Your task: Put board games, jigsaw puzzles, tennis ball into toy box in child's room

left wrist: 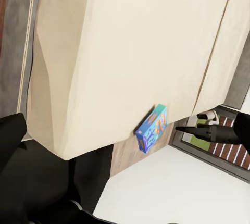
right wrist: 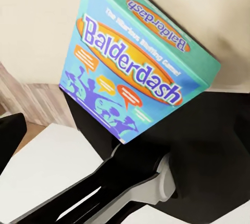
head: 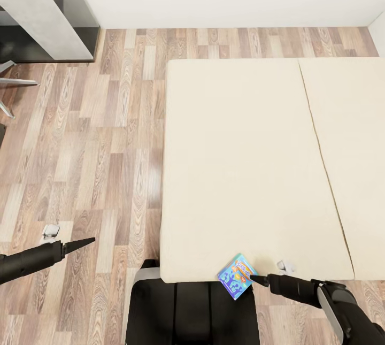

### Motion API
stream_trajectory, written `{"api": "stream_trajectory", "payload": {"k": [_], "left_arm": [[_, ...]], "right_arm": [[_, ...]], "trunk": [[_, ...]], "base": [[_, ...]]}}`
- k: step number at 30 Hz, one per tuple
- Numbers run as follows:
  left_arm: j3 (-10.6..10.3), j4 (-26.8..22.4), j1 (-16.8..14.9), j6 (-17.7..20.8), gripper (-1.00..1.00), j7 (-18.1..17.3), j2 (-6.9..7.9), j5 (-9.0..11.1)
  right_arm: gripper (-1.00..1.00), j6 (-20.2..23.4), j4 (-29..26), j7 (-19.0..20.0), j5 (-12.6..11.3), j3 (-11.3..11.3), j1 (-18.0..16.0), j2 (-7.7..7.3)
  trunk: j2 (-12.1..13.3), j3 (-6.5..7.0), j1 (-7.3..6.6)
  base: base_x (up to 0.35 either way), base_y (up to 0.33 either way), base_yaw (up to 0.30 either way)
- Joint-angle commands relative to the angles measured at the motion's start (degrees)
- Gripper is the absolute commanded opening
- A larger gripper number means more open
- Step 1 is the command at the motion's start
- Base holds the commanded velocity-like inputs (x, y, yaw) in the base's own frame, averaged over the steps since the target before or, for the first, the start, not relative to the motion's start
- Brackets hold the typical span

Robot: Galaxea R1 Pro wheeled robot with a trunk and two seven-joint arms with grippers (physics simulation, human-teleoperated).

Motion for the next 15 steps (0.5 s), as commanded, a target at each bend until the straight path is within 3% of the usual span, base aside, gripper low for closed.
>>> {"api": "stream_trajectory", "payload": {"k": [1,15], "left_arm": [[0.01,-0.01,-0.02,0.60,1.00,-0.17,0.02,0.04],[0.01,-0.01,-0.01,0.60,1.00,-0.14,0.04,0.04]], "right_arm": [[1.00,0.24,0.03,-0.01,-0.45,-0.04,0.00,0.00],[1.00,-1.22,0.66,-0.58,-0.06,0.23,-0.08,0.53]], "trunk": [[-0.08,-0.06,0.03],[-0.08,-0.06,0.03]], "base": [[0.000,0.000,0.000],[0.000,0.000,0.000]]}}
